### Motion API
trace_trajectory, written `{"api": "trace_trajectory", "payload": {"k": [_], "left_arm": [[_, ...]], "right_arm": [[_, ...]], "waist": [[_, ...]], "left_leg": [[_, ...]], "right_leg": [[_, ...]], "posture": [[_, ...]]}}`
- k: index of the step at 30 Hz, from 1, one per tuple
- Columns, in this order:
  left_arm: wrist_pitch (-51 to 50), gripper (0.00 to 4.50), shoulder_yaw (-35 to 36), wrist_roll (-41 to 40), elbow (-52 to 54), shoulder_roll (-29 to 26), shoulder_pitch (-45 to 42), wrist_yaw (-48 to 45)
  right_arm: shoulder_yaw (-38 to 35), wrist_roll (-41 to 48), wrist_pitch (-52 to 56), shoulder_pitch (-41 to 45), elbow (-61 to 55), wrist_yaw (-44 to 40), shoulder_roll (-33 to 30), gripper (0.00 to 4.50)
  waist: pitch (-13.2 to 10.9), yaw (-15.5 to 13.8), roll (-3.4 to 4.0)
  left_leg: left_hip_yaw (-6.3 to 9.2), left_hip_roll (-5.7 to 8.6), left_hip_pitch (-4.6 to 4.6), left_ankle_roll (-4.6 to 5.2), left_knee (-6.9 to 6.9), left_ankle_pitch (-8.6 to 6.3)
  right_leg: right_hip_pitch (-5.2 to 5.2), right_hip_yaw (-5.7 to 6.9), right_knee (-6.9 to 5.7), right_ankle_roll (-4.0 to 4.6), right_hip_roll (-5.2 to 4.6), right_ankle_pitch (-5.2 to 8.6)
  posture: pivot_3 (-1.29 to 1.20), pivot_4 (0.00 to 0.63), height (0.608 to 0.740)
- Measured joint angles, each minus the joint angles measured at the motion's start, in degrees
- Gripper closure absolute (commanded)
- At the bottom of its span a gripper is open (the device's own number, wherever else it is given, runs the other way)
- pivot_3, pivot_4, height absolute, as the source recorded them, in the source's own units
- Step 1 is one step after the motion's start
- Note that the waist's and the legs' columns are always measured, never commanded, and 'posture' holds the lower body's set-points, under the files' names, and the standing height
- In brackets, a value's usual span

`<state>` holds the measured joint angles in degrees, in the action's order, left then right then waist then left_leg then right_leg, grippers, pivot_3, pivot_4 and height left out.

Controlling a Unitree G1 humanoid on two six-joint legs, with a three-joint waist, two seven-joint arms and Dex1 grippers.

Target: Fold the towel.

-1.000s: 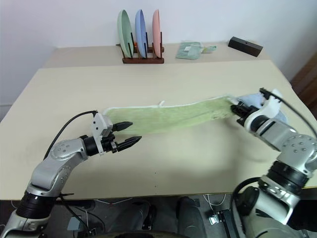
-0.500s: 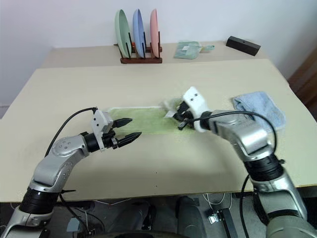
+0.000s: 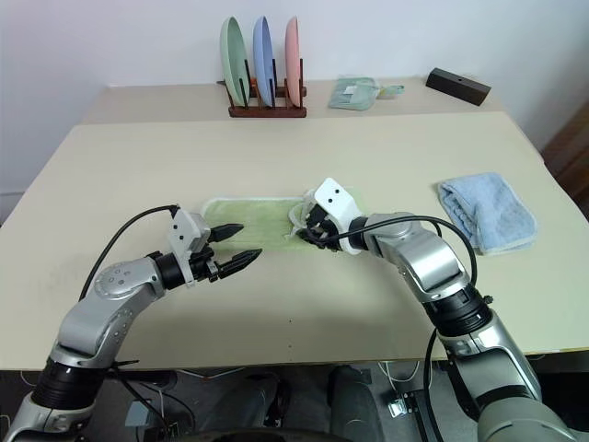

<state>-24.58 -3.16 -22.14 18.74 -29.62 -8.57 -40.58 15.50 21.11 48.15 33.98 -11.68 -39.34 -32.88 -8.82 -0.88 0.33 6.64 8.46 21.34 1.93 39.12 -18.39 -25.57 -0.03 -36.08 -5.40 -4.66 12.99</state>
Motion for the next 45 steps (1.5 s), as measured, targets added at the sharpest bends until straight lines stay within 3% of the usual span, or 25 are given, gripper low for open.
{"api": "trace_trajectory", "payload": {"k": [1, 4, 5, 9, 11, 13, 21, 28, 30, 31, 34, 38, 41, 45], "left_arm": [[-0.2, 1.06, 0.21, -0.24, 0.14, 0.0, 0.21, 0.13], [-0.82, 1.06, 2.19, -1.24, 0.9, -0.12, 2.43, 0.49], [-1.23, 1.06, 3.16, -1.69, 1.14, -0.19, 3.58, 0.84], [-3.5, 1.06, 5.23, -3.73, 2.37, 0.03, 6.48, 1.95], [-4.05, 1.06, 5.62, -4.5, 3.51, 0.28, 8.2, 2.3], [-4.18, 1.06, 5.63, -4.61, 3.84, 0.34, 9.05, 2.52], [-5.57, 1.06, 6.23, -5.15, 5.71, 1.81, 11.81, 5.45], [-8.92, 1.06, 8.84, -8.33, 8.93, 3.92, 14.95, 9.49], [-11.0, 1.06, 10.05, -10.19, 9.67, 4.92, 16.17, 11.27], [-12.64, 0.81, 11.11, -11.88, 10.04, 5.96, 16.86, 12.5], [-17.64, 0.0, 14.51, -17.96, 10.76, 9.2, 18.07, 16.66], [-23.99, 0.0, 18.28, -26.61, 11.79, 14.11, 18.35, 24.55], [-27.09, 0.0, 22.4, -36.14, 10.36, 20.86, 15.52, 34.62], [-27.01, 0.0, 26.67, -45.49, 4.32, 25.85, 8.47, 46.67]], "right_arm": [[-1.18, 0.85, -0.45, -0.48, -1.85, -1.32, -0.66, 0.61], [-6.45, 3.9, -4.16, -3.83, -7.01, -6.02, -3.84, 0.61], [-8.5, 4.96, -5.33, -4.75, -7.27, -6.95, -4.1, 0.86], [-13.88, 3.47, -7.26, -2.31, 1.17, -1.93, -1.11, 2.61], [-13.57, 0.48, -10.5, -1.48, 6.39, -0.48, 0.39, 3.73], [-11.91, -1.73, -13.93, -1.52, 10.81, -0.21, 2.48, 4.48], [-3.22, -11.94, -29.28, -4.75, 24.27, -1.03, 7.18, 4.48], [-3.33, -14.04, -33.63, -4.99, 25.25, -0.56, 8.17, 4.48], [-4.73, -12.56, -32.58, -5.12, 23.75, -1.77, 8.13, 3.95], [-5.78, -11.19, -31.56, -5.11, 22.18, -2.4, 8.13, 3.63], [-8.15, -8.48, -29.67, -4.57, 17.47, -4.03, 7.5, 2.2], [-9.56, -8.26, -29.7, -2.28, 12.05, -6.18, 4.87, 0.19], [-9.6, -8.55, -29.82, -1.97, 10.23, -7.22, 4.17, 0.08], [-8.75, -9.29, -30.18, -2.35, 9.51, -7.68, 4.04, 0.08]], "waist": [[0.0, -0.01, 0.0], [0.0, 0.05, 0.0], [0.0, 0.06, -0.01], [0.0, 0.22, -0.01], [0.01, 0.18, -0.01], [0.01, 0.14, -0.01], [0.01, 0.19, -0.01], [0.02, 0.23, -0.03], [0.01, 0.18, -0.01], [0.01, 0.17, -0.01], [0.01, 0.11, -0.01], [0.01, 0.05, -0.03], [0.03, -0.12, -0.05], [0.04, -0.31, -0.08]], "left_leg": [[0.01, 0.0, 0.0, 0.0, -0.01, 0.0], [0.03, -0.01, -0.01, 0.01, -0.05, -0.01], [0.02, -0.01, -0.02, 0.01, -0.05, -0.01], [-0.01, -0.02, -0.15, -0.03, -0.04, 0.01], [-0.01, -0.03, -0.15, -0.02, -0.11, 0.01], [-0.01, -0.03, -0.1, -0.02, -0.12, 0.01], [-0.01, -0.02, -0.11, -0.02, -0.09, 0.01], [-0.01, -0.03, -0.24, -0.03, -0.11, 0.0], [-0.01, -0.03, -0.22, -0.03, -0.11, 0.0], [0.0, -0.03, -0.2, -0.03, -0.11, 0.0], [0.0, -0.03, -0.2, -0.03, -0.1, 0.0], [0.0, -0.03, -0.2, -0.03, -0.09, 0.0], [0.02, -0.02, -0.21, -0.03, -0.05, 0.0], [0.01, -0.03, -0.22, -0.07, 0.0, 0.02]], "right_leg": [[0.0, 0.0, 0.02, 0.0, 0.0, 0.0], [0.01, 0.01, 0.05, 0.0, 0.01, 0.0], [0.02, 0.01, 0.05, 0.0, 0.01, 0.0], [0.08, -0.01, -0.05, 0.0, 0.02, 0.0], [0.07, -0.01, -0.03, 0.01, 0.02, 0.0], [0.02, -0.01, -0.02, 0.01, 0.02, 0.0], [0.03, -0.01, -0.03, 0.01, 0.03, 0.0], [0.14, -0.02, -0.03, 0.01, 0.06, 0.0], [0.12, -0.02, -0.02, 0.01, 0.06, 0.0], [0.12, -0.02, -0.02, 0.01, 0.06, 0.0], [0.12, -0.03, -0.01, 0.01, 0.06, 0.0], [0.14, -0.02, 0.0, 0.0, 0.05, 0.01], [0.17, -0.02, 0.0, 0.0, 0.04, 0.0], [0.16, -0.01, -0.05, 0.0, 0.05, 0.0]], "posture": [[0.0, 0.15, 0.74], [0.0, 0.15, 0.74], [0.0, 0.15, 0.74], [0.0, 0.15, 0.74], [0.0, 0.15, 0.74], [0.0, 0.15, 0.74], [0.0, 0.15, 0.74], [0.0, 0.15, 0.74], [0.0, 0.15, 0.74], [0.0, 0.15, 0.74], [0.0, 0.15, 0.74], [0.0, 0.15, 0.74], [0.0, 0.15, 0.74], [0.0, 0.15, 0.74]]}}
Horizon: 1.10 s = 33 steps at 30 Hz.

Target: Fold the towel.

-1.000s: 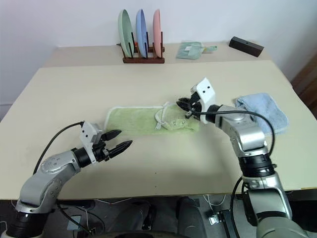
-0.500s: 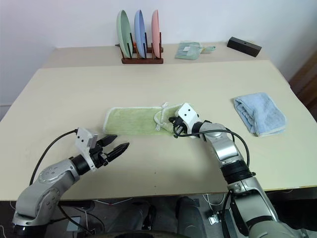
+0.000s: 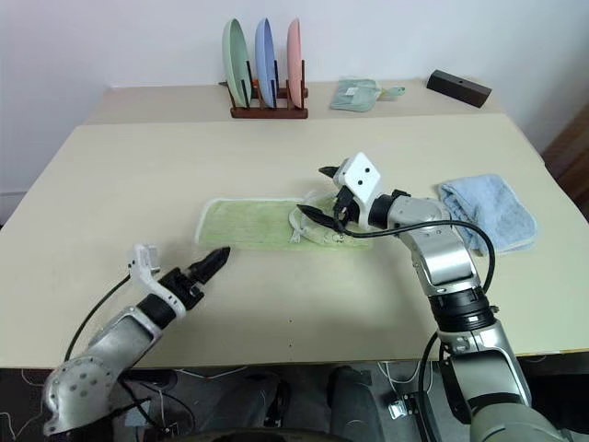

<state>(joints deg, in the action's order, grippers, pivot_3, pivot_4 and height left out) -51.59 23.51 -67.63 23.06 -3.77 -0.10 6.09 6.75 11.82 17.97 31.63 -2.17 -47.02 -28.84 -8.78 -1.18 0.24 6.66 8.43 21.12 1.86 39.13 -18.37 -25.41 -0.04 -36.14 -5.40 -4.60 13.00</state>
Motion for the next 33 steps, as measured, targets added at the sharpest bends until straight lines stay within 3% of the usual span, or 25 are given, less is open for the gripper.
{"api": "trace_trajectory", "payload": {"k": [6, 7, 10, 16, 17, 21, 27, 30, 33], "left_arm": [[1.86, 0.0, 2.66, -5.25, -11.09, -0.76, -10.82, 8.02], [2.37, 0.25, 2.81, -5.5, -12.51, -0.83, -12.09, 8.72], [3.19, 1.22, 3.14, -6.24, -15.07, -1.1, -13.55, 10.31], [3.78, 4.23, 3.12, -5.9, -16.68, -2.52, -12.63, 10.61], [4.25, 4.44, 2.79, -5.49, -16.08, -2.96, -12.58, 9.71], [6.4, 4.44, 2.98, -3.61, -14.22, -6.98, -10.87, 6.08], [9.6, 4.44, 9.07, -2.47, -10.41, -18.73, -7.24, -2.89], [8.55, 4.44, 6.81, 0.89, -7.75, -26.23, -7.46, -8.41], [7.59, 4.44, -1.39, 6.07, -4.23, -30.5, -11.8, -13.06]], "right_arm": [[1.31, -1.34, -0.44, -0.91, -0.72, 0.14, 0.38, 0.08], [1.4, -1.52, -0.46, -0.93, -1.02, 0.19, 0.45, 0.03], [1.41, -1.72, -0.77, -1.05, -1.59, 0.56, 0.46, 0.0], [1.4, -2.08, -0.74, -2.77, -3.42, 1.07, 0.26, 0.0], [1.4, -2.08, -0.64, -3.2, -4.24, 1.11, 0.17, 0.0], [1.31, -2.07, 0.02, -4.26, -5.82, 1.15, -0.87, 0.0], [0.25, -2.06, 0.36, -4.59, -5.77, 1.27, -2.3, 0.0], [0.13, -2.06, 0.26, -4.58, -5.07, 1.32, -2.29, 0.0], [0.13, -2.39, 0.0, -4.45, -3.31, 1.88, -2.05, 0.0]], "waist": [[0.0, 0.26, 0.0], [0.0, 0.31, 0.0], [0.0, 0.34, 0.01], [0.0, 0.31, -0.01], [0.0, 0.31, 0.0], [-0.01, 0.52, -0.01], [-0.01, 0.36, -0.01], [-0.05, -0.16, -0.09], [-0.05, -1.18, -0.09]], "left_leg": [[-0.01, 0.01, -0.03, -0.02, -0.01, 0.01], [-0.01, 0.01, -0.03, -0.02, -0.01, 0.01], [-0.01, 0.01, -0.03, -0.02, -0.02, 0.01], [0.0, 0.01, 0.0, -0.03, -0.02, 0.01], [0.0, 0.01, -0.01, -0.03, -0.02, 0.01], [-0.01, 0.0, 0.0, -0.03, -0.07, 0.01], [-0.01, 0.0, 0.0, -0.05, -0.11, 0.0], [0.02, 0.04, 0.03, -0.04, -0.06, 0.0], [0.02, 0.06, 0.03, -0.03, -0.03, 0.0]], "right_leg": [[0.01, 0.0, -0.02, 0.0, 0.0, 0.0], [0.01, 0.0, -0.02, 0.0, 0.0, 0.0], [0.0, 0.0, -0.02, 0.0, 0.01, 0.0], [-0.02, -0.01, -0.01, 0.0, 0.01, 0.0], [-0.02, -0.01, -0.01, 0.0, 0.01, 0.0], [-0.06, -0.01, 0.0, 0.0, 0.02, 0.0], [-0.05, -0.03, 0.03, 0.01, 0.03, 0.01], [-0.01, -0.02, 0.05, 0.01, 0.01, 0.01], [0.0, -0.02, 0.06, 0.01, -0.01, 0.0]], "posture": [[0.0, 0.15, 0.74], [0.0, 0.15, 0.74], [0.0, 0.15, 0.74], [0.0, 0.15, 0.74], [0.0, 0.15, 0.74], [0.0, 0.15, 0.74], [0.0, 0.15, 0.74], [0.0, 0.15, 0.74], [0.0, 0.15, 0.74]]}}
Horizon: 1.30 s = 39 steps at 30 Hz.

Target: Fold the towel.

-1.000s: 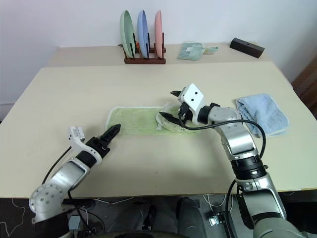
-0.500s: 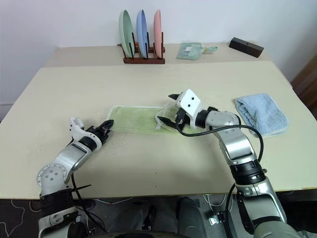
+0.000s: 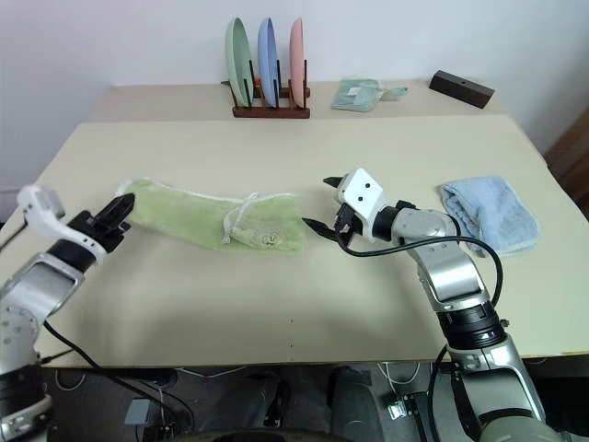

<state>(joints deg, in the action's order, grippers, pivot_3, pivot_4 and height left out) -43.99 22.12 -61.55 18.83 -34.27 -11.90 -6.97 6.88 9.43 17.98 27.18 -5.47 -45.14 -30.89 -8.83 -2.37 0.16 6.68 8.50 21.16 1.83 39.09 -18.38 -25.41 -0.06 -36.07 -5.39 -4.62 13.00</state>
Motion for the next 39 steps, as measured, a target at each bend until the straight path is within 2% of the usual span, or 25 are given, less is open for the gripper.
{"api": "trace_trajectory", "payload": {"k": [2, 5, 10, 13, 17, 18, 19, 20, 26, 30, 31, 33, 34, 36, 39], "left_arm": [[-1.0, 4.44, -8.59, 4.74, 2.1, -1.3, -4.96, -2.53], [-2.49, 4.44, -21.22, 11.44, 3.51, 0.35, -11.7, -5.1], [-3.68, 4.44, -36.52, 20.64, 2.21, 6.09, -14.32, -8.03], [-4.4, 4.44, -39.36, 25.29, -0.28, 6.23, -14.23, -8.87], [-4.34, 4.44, -39.01, 29.08, -3.96, 7.96, -14.79, -9.71], [-4.34, 3.99, -38.95, 29.44, -4.33, 8.67, -14.73, -10.07], [-4.34, 3.82, -38.63, 29.69, -4.59, 9.35, -14.67, -10.43], [-4.34, 3.47, -38.24, 29.7, -4.71, 9.84, -14.64, -10.62], [-6.2, 0.67, -29.95, 24.28, -1.72, 13.13, -12.71, -13.28], [-8.05, 0.67, -22.66, 18.93, 3.96, 11.16, -9.77, -15.0], [-8.49, 0.65, -21.23, 18.19, 4.44, 10.61, -9.16, -15.07], [-9.56, 1.18, -18.1, 15.71, 5.41, 9.65, -7.08, -15.49], [-9.69, 1.41, -16.26, 14.66, 5.85, 8.8, -5.68, -15.71], [-9.3, 2.35, -12.15, 14.12, 6.1, 6.79, -3.38, -16.11], [-8.26, 3.91, -9.68, 16.04, 5.14, 5.57, -3.57, -14.39]], "right_arm": [[0.14, -0.41, -0.36, 0.18, 1.07, 0.27, 0.38, 0.0], [0.71, -1.26, -1.01, 0.14, 1.43, 0.5, 0.65, 0.0], [0.66, -1.9, -0.91, -0.19, 1.56, 2.72, 0.81, 0.0], [-0.06, -1.91, -0.75, -1.41, 1.48, 3.66, 0.76, 0.0], [-0.04, -1.9, -0.45, -2.4, 0.99, 4.21, 0.86, 0.0], [-0.04, -1.9, -0.36, -2.4, 0.87, 4.34, 0.96, 0.0], [-0.04, -1.9, -0.3, -2.4, 0.75, 4.39, 1.0, 0.0], [-0.04, -1.9, -0.27, -2.4, 0.71, 4.41, 1.01, 0.0], [-0.02, -1.98, -0.24, -2.34, 0.73, 4.52, 1.03, 0.0], [-0.04, -1.91, -0.18, -2.26, 0.73, 4.3, 0.89, 0.0], [-0.05, -1.88, -0.14, -2.25, 0.73, 4.23, 0.82, 0.25], [-0.06, -1.49, 0.26, -2.07, 0.72, 3.55, 0.79, 0.83], [-0.11, -1.36, 0.36, -2.02, 0.77, 3.14, 0.53, 1.26], [-0.56, -1.24, 0.52, -1.72, 1.0, 3.02, 0.55, 2.29], [-0.7, 0.06, 1.75, -0.27, 1.12, 2.53, 1.48, 3.78]], "waist": [[0.0, -0.2, 0.0], [0.0, 0.39, 0.0], [0.0, 1.67, 0.02], [0.0, 1.77, 0.03], [0.0, 1.52, 0.03], [-0.01, 1.45, 0.02], [-0.01, 1.46, 0.02], [-0.01, 1.49, 0.02], [-0.01, 1.68, 0.02], [-0.01, 1.67, 0.02], [-0.01, 1.64, 0.02], [-0.01, 1.61, 0.02], [-0.01, 1.63, 0.02], [-0.01, 1.62, 0.02], [-0.01, 1.49, 0.02]], "left_leg": [[0.03, 0.03, 0.03, 0.01, 0.01, 0.0], [-0.01, 0.01, 0.03, 0.02, -0.07, -0.01], [-0.01, -0.05, 0.04, 0.0, -0.16, 0.01], [0.0, -0.07, 0.04, -0.06, -0.17, 0.04], [0.0, -0.05, 0.06, -0.05, -0.12, 0.04], [0.02, -0.04, 0.08, -0.05, -0.09, 0.04], [0.02, -0.04, 0.1, -0.05, -0.09, 0.04], [0.03, -0.04, 0.1, -0.05, -0.09, 0.04], [0.03, -0.06, 0.1, -0.05, -0.1, 0.04], [0.03, -0.06, 0.09, -0.06, -0.1, 0.04], [0.03, -0.06, 0.09, -0.06, -0.09, 0.04], [0.03, -0.06, 0.1, -0.05, -0.08, 0.04], [0.03, -0.06, 0.09, -0.05, -0.08, 0.04], [0.03, -0.06, 0.09, -0.06, -0.1, 0.04], [0.03, -0.06, 0.06, -0.06, -0.07, 0.04]], "right_leg": [[0.02, 0.0, 0.02, 0.0, -0.02, 0.0], [-0.09, -0.02, 0.01, -0.01, 0.0, 0.0], [-0.15, -0.02, -0.02, -0.01, 0.05, 0.0], [-0.16, -0.02, -0.05, 0.0, 0.08, 0.0], [-0.14, -0.02, -0.03, -0.01, 0.05, 0.0], [-0.14, -0.01, -0.02, -0.01, 0.05, 0.0], [-0.15, -0.01, -0.02, -0.01, 0.05, 0.0], [-0.15, 0.0, -0.02, -0.01, 0.05, 0.0], [-0.19, 0.0, -0.04, -0.01, 0.05, 0.0], [-0.19, 0.0, -0.05, -0.01, 0.06, 0.0], [-0.18, 0.0, -0.05, -0.01, 0.06, 0.0], [-0.16, 0.0, -0.04, -0.01, 0.06, 0.0], [-0.17, -0.01, -0.04, -0.01, 0.06, 0.0], [-0.18, 0.0, -0.04, 0.0, 0.07, 0.0], [-0.11, 0.0, -0.03, 0.0, 0.06, 0.0]], "posture": [[0.0, 0.15, 0.74], [0.0, 0.15, 0.74], [0.0, 0.15, 0.74], [0.0, 0.15, 0.74], [0.0, 0.15, 0.74], [0.0, 0.15, 0.74], [0.0, 0.15, 0.74], [0.0, 0.15, 0.74], [0.0, 0.15, 0.74], [0.0, 0.15, 0.74], [0.0, 0.15, 0.74], [0.0, 0.15, 0.74], [0.0, 0.15, 0.74], [0.0, 0.15, 0.74], [0.0, 0.15, 0.74]]}}
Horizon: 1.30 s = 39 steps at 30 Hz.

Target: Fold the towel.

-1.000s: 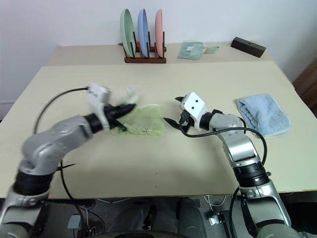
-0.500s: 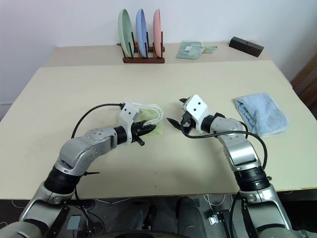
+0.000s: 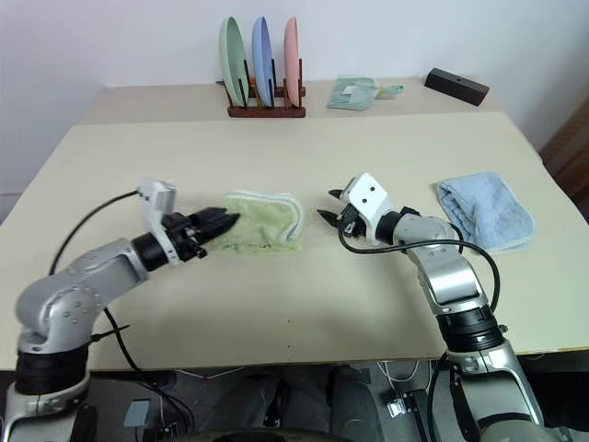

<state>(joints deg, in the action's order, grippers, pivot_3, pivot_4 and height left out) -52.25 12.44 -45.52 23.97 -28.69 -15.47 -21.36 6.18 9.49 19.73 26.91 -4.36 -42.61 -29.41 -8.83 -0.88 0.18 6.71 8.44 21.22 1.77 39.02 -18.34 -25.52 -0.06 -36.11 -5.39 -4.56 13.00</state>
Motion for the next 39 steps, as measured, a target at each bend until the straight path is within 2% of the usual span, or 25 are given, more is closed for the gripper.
{"api": "trace_trajectory", "payload": {"k": [1, 2, 5, 8, 10, 13, 18, 24, 27, 31, 36, 39], "left_arm": [[0.63, 4.28, -0.18, 1.45, -1.33, -0.15, -0.5, 0.59], [1.28, 4.45, -0.51, 2.93, -2.95, -0.13, -1.29, 1.13], [3.44, 4.45, -2.81, 7.16, -7.74, 1.35, -4.65, 2.09], [6.92, 4.45, -8.42, 12.12, -13.37, 3.67, -6.89, 1.48], [9.29, 4.45, -11.98, 15.22, -18.2, 5.34, -6.98, 0.29], [11.8, 4.45, -13.48, 17.59, -21.14, 5.72, -6.14, -1.53], [15.34, 4.45, -13.85, 20.02, -21.75, 5.77, -4.32, -3.63], [17.56, 4.45, -13.05, 20.36, -22.71, 6.52, -3.27, -4.6], [17.53, 4.45, -10.33, 18.65, -21.81, 7.9, -2.23, -4.45], [13.2, 2.74, -1.78, 10.74, -17.58, 8.89, -0.48, -3.4], [6.49, 0.06, 6.84, 2.41, -12.41, 7.39, 0.7, -0.6], [-1.82, 0.02, 8.48, -1.21, -13.18, 5.74, 1.29, 2.35]], "right_arm": [[-0.08, 1.01, 1.14, 0.86, -0.04, -0.01, 1.27, 4.19], [-0.13, 1.98, 2.35, 1.73, -0.13, 0.07, 2.82, 4.4], [1.01, 4.6, 6.5, 3.62, -1.24, 0.82, 7.96, 4.4], [6.82, 2.94, 7.91, 4.72, 0.8, 1.25, 11.92, 4.4], [11.05, 0.41, 7.84, 4.65, 6.17, 1.66, 13.66, 4.4], [12.9, -2.04, 6.35, 3.55, 11.5, 2.43, 13.73, 4.4], [12.78, -2.81, 3.81, 2.86, 12.71, 3.26, 14.23, 4.4], [12.78, -3.74, 1.76, 2.13, 12.98, 3.44, 14.23, 4.4], [12.07, -3.55, 1.38, 1.79, 12.15, 3.28, 13.89, 4.4], [8.41, -1.99, 1.66, 1.55, 8.3, 1.45, 9.98, 2.7], [3.95, 3.25, 5.26, 1.54, -0.9, -3.7, 5.05, 0.14], [3.13, 3.76, 6.0, 1.43, -4.87, -5.16, 1.73, 0.12]], "waist": [[0.0, 0.02, 0.0], [0.0, 0.07, 0.0], [0.0, 0.02, 0.0], [0.02, 0.19, -0.01], [0.03, 0.25, -0.01], [0.03, 0.24, -0.01], [0.07, 0.2, 0.02], [0.1, 0.2, 0.02], [0.1, 0.19, 0.02], [0.08, 0.18, 0.01], [0.07, 0.23, 0.01], [0.07, 0.16, 0.01]], "left_leg": [[0.0, 0.0, -0.01, 0.0, 0.0, 0.0], [0.0, 0.0, -0.01, 0.0, 0.0, 0.0], [0.02, 0.01, 0.01, 0.01, -0.01, 0.0], [0.01, 0.04, -0.03, 0.01, -0.01, 0.0], [0.02, 0.04, -0.01, 0.01, -0.02, 0.0], [0.01, 0.04, 0.03, 0.01, 0.01, 0.0], [0.02, 0.03, -0.17, 0.01, -0.01, 0.0], [0.02, 0.03, -0.26, 0.01, -0.03, -0.01], [0.02, 0.03, -0.24, 0.01, -0.03, -0.01], [0.03, 0.03, -0.04, 0.01, 0.03, -0.01], [0.04, 0.01, -0.02, 0.01, 0.0, -0.01], [0.03, 0.02, -0.02, 0.02, 0.0, -0.01]], "right_leg": [[0.01, 0.0, 0.0, 0.0, 0.0, 0.0], [0.01, 0.0, 0.0, 0.0, 0.01, 0.0], [-0.02, 0.02, -0.01, 0.0, -0.01, 0.0], [0.0, 0.03, -0.01, 0.0, -0.02, 0.0], [-0.03, 0.04, -0.02, 0.0, -0.02, 0.0], [-0.07, 0.04, -0.04, 0.0, -0.02, 0.0], [0.11, 0.04, -0.04, 0.0, -0.01, 0.0], [0.18, 0.03, -0.04, 0.0, -0.02, 0.0], [0.16, 0.03, -0.04, 0.0, -0.02, 0.0], [0.01, 0.03, -0.04, 0.0, -0.02, 0.0], [-0.02, 0.03, -0.03, 0.0, -0.01, 0.0], [-0.01, 0.03, -0.03, -0.01, -0.01, 0.0]], "posture": [[0.0, 0.15, 0.74], [0.0, 0.15, 0.74], [0.0, 0.15, 0.74], [0.0, 0.15, 0.74], [0.0, 0.15, 0.74], [0.0, 0.15, 0.74], [0.0, 0.15, 0.74], [0.0, 0.15, 0.74], [0.0, 0.15, 0.74], [0.0, 0.15, 0.74], [0.0, 0.15, 0.74], [0.0, 0.15, 0.74]]}}
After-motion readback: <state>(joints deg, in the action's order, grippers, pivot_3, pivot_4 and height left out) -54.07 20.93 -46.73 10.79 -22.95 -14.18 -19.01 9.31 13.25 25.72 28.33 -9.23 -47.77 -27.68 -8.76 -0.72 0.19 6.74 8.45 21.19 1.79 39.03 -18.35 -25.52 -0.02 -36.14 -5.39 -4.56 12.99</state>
